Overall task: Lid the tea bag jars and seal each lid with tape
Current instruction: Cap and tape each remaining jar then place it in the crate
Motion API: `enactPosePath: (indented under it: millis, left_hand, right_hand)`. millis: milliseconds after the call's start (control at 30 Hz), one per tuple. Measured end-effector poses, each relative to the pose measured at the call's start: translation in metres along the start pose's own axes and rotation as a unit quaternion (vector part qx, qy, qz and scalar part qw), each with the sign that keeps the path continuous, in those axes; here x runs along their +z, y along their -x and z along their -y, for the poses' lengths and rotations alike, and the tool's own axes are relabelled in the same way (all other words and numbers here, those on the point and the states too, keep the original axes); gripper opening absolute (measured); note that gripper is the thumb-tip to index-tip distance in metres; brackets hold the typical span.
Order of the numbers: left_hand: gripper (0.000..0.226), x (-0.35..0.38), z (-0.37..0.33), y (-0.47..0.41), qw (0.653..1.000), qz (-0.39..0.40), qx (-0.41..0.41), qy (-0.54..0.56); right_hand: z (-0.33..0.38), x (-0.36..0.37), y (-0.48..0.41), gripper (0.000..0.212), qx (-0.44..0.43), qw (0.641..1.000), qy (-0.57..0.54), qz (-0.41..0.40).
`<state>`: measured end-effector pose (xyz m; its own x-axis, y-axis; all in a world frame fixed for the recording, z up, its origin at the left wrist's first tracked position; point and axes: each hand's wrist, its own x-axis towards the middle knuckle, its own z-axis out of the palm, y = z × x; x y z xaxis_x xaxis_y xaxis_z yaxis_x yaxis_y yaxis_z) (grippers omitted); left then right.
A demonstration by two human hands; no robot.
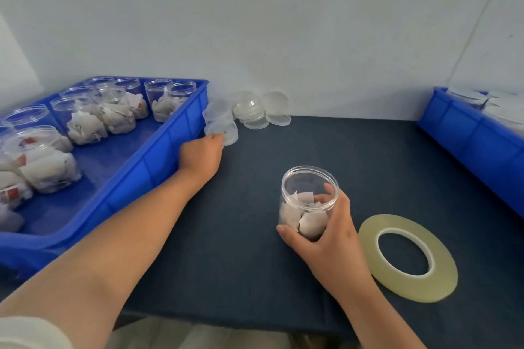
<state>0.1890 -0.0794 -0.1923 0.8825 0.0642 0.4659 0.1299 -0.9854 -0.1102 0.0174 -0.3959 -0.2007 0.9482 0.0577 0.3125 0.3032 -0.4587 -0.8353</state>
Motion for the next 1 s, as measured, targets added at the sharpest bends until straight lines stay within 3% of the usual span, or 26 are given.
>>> enactPosePath:
  millis: [133,233,333,500,567,700,800,900,1000]
  left_hand:
    - [0.014,-0.033,-0.006,0.032,0.997,-0.073,0.026,0.029]
    - [0.014,-0.057,-0.011,0.055,0.978,-0.167,-0.026,0.118]
    - [0.012,-0.074,-0.016,0.075,0.964,-0.193,-0.066,0.169]
    - [0.011,-0.072,-0.007,0.110,0.993,-0.060,0.078,0.057]
    - [0.022,-0.071,-0.003,0.114,0.996,-0.016,0.064,0.054]
    - [0.080,-0.075,-0.008,0.097,0.986,0.057,-0.042,0.153]
    - [0.105,-0.076,-0.015,0.071,0.969,0.128,-0.082,0.195]
    - [0.102,-0.073,-0.017,0.048,0.964,0.190,-0.078,0.171]
    - [0.081,-0.067,-0.016,0.038,0.977,0.183,-0.047,0.095]
  right_hand:
    - [0.001,-0.002,0.001,0.105,0.007,1.000,0.002,0.007]
    - [0.003,-0.003,0.002,0.101,0.006,1.000,0.002,0.011]
    - [0.005,-0.004,0.002,0.096,0.005,1.000,-0.003,0.004]
    - [0.007,-0.006,0.004,0.091,-0.007,1.000,-0.005,0.000]
    - [0.007,-0.006,0.005,0.090,-0.013,1.000,-0.005,-0.002]
    - [0.008,-0.007,0.004,0.090,-0.020,1.000,0.001,-0.007]
    - [0.008,-0.006,0.005,0.090,-0.021,1.000,0.005,-0.009]
    - [0.008,-0.006,0.005,0.090,-0.021,1.000,0.009,-0.009]
    - [0.008,-0.007,0.004,0.090,-0.024,1.000,0.013,-0.009]
